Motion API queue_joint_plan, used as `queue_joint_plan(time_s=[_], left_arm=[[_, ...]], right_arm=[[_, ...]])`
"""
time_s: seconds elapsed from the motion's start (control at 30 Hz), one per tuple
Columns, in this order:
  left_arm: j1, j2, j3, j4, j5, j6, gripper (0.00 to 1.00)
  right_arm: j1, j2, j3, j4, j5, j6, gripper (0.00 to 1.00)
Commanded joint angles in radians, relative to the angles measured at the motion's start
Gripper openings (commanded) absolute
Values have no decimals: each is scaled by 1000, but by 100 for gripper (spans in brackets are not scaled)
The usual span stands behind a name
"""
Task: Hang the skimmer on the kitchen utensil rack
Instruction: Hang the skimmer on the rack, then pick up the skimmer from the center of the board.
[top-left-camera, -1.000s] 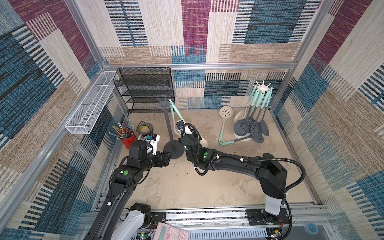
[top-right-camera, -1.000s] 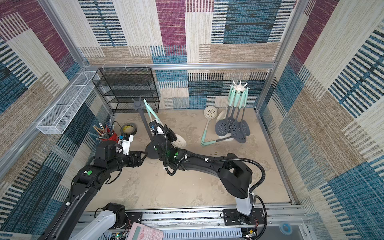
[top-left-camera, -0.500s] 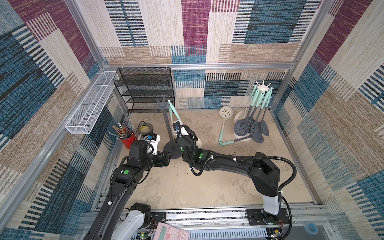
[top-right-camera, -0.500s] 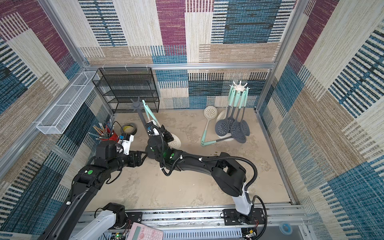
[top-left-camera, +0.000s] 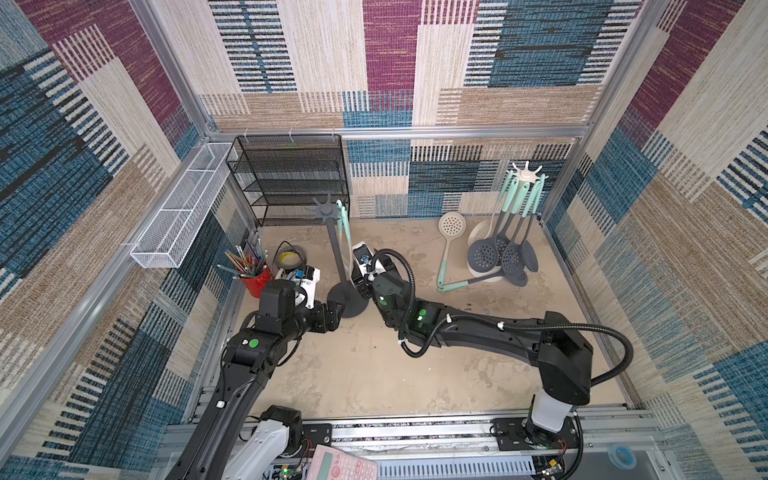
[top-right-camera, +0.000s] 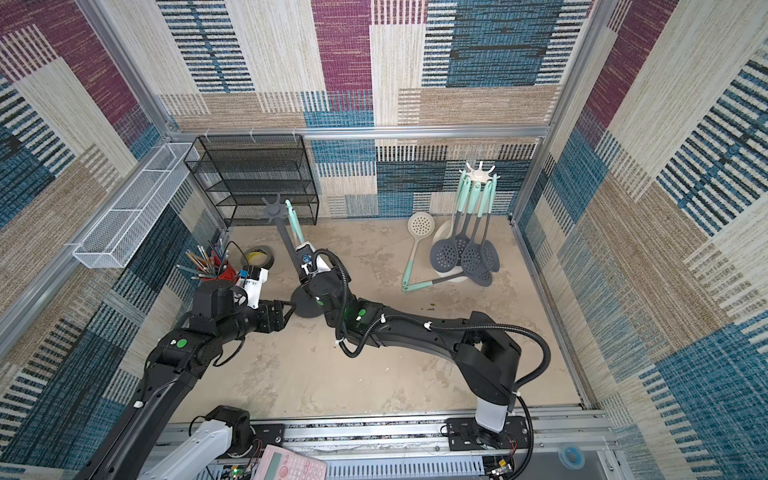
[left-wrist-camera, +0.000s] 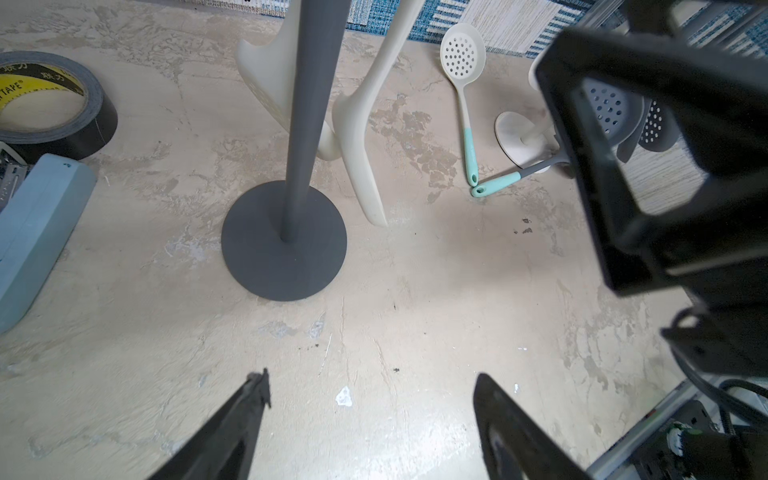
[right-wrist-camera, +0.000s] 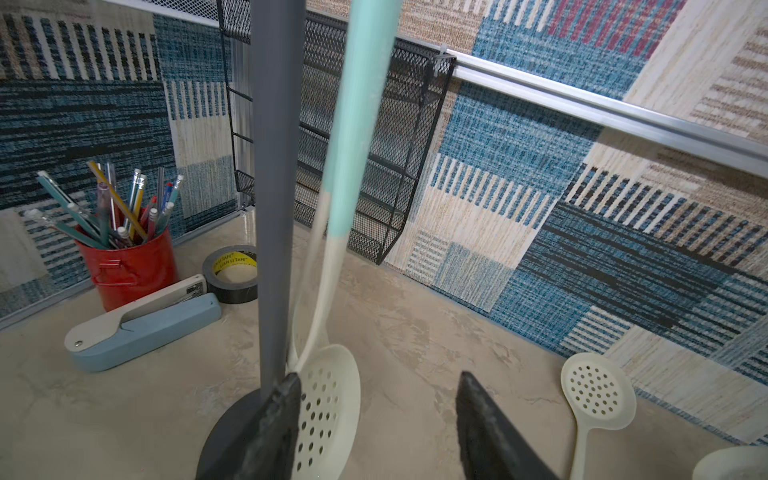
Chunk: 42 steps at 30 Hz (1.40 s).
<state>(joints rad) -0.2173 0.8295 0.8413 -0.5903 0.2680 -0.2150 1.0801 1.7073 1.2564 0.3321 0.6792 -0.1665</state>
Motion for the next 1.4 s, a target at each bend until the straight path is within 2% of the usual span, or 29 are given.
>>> queue_joint_plan(time_s=[0.0, 0.13, 0.3, 0.47, 0.97, 1.37], left_arm=[[1, -1, 2, 14, 6, -14, 80], [0, -6, 1, 17, 9, -14, 80], [1, -9, 1, 19, 12, -14, 80], [1, -9, -1, 21, 24, -17, 80], [-1, -123, -61, 143, 213, -16, 81], [0, -102, -64, 167, 254, -8, 81]], right_arm=[[-16, -77, -76, 35, -28, 116, 62], [-80, -151, -167, -48, -33, 260, 62], [-236, -189, -246, -192, -125, 515, 61], [-346, -111, -216, -293, -170, 600, 59], [-528, 242, 72, -489, -278, 701, 57], [-622, 451, 291, -609, -302, 706, 54]])
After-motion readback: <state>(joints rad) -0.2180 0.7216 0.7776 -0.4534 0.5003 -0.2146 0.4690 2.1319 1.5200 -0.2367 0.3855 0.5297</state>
